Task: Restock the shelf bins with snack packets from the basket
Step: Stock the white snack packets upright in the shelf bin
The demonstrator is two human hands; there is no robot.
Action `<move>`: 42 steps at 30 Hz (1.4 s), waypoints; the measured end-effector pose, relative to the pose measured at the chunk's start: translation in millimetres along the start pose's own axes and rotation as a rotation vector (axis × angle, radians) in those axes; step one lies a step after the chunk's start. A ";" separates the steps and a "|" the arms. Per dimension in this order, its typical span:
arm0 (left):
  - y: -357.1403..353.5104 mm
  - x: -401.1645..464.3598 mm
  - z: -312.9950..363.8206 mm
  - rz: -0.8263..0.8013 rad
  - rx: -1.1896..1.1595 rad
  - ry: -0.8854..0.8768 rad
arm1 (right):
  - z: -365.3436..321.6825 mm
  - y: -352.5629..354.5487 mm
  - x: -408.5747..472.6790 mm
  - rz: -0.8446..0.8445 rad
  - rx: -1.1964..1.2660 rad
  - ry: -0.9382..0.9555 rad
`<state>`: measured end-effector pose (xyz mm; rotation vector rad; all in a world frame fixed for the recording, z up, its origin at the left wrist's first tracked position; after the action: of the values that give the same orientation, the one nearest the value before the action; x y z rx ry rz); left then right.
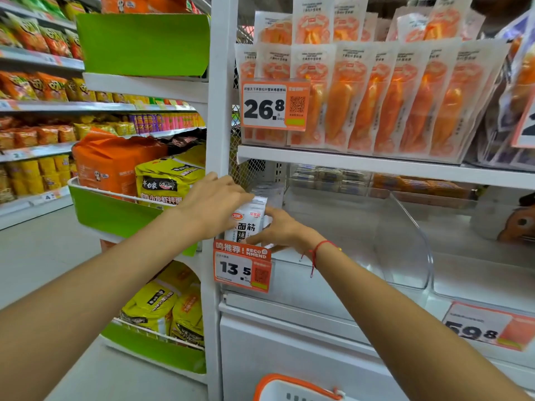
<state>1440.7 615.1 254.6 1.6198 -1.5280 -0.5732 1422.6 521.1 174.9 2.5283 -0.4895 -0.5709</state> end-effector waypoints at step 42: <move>-2.3 -16.3 9.7 -0.198 -0.432 0.264 | 24.9 28.3 -45.7 0.194 0.017 0.023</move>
<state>1431.8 628.2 244.0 1.4469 -0.9776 -0.7093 1365.4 508.5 184.2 2.4644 -0.7244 -0.4658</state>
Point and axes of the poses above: each hand's wrist, its own x-axis towards the middle knuckle, its own y-axis out of the back of the hand, z = x × y, the point moved 8 cm from there along x, towards the middle knuckle, and after that the axes turned 14 degrees about -y, right-handed, at the moved point
